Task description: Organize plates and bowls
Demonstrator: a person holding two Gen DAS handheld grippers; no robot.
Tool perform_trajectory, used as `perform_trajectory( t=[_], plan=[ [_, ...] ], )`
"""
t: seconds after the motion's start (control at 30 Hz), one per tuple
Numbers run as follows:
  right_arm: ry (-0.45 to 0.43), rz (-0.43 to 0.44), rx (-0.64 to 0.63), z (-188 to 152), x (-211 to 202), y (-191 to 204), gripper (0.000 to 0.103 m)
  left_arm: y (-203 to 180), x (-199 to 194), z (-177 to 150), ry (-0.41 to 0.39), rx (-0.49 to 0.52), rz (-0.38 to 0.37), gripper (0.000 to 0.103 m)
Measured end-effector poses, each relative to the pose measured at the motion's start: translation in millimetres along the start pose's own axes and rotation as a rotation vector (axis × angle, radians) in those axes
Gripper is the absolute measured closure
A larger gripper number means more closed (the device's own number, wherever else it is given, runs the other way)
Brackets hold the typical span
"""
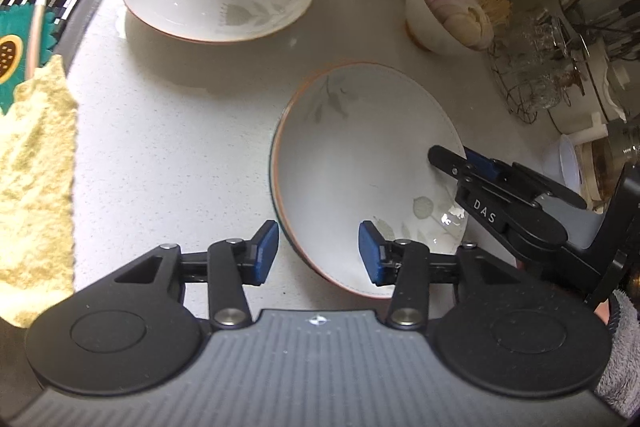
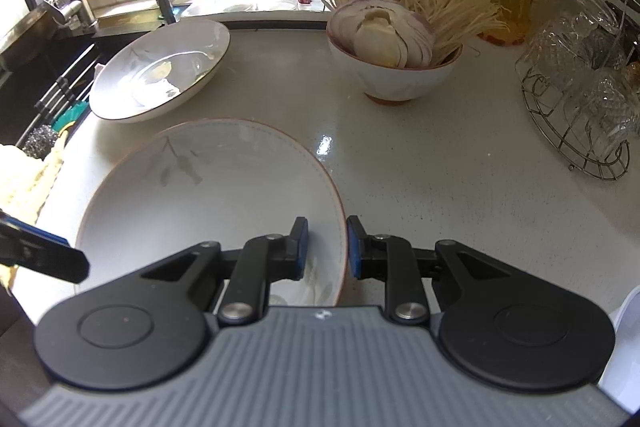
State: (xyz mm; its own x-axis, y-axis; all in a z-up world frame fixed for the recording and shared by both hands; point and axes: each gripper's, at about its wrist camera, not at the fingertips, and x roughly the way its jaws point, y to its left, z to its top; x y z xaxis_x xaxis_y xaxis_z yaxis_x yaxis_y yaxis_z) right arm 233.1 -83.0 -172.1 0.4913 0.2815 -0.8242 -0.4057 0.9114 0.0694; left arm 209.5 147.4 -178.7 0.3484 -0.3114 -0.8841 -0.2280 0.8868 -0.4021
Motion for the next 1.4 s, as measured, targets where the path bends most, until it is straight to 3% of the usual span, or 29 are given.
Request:
perform_trajectory(
  t=[0.17,0.47,0.9,1.3,1.4],
  plan=[
    [-0.042,-0.004,0.071,0,-17,-5,0.08,-6,-21,-3,-0.082,0.043,0.038,0.053],
    [-0.183,0.016,0.16,6,-89,9,0.08,-19,-84,-21,-0.274,0.119,0.072,0.053],
    [-0.338,0.055,0.186,-15,-191,66,0.08,-24,-159,-85,-0.483,0.188,0.084,0.05],
    [-0.36,0.103,0.161,-52,-236,110,0.079,-8,-205,-143,-0.568,0.179,0.113,0.044],
    [-0.363,0.11,0.17,-59,-244,114,0.079,-4,-211,-154,-0.575,0.171,0.12,0.037]
  ],
)
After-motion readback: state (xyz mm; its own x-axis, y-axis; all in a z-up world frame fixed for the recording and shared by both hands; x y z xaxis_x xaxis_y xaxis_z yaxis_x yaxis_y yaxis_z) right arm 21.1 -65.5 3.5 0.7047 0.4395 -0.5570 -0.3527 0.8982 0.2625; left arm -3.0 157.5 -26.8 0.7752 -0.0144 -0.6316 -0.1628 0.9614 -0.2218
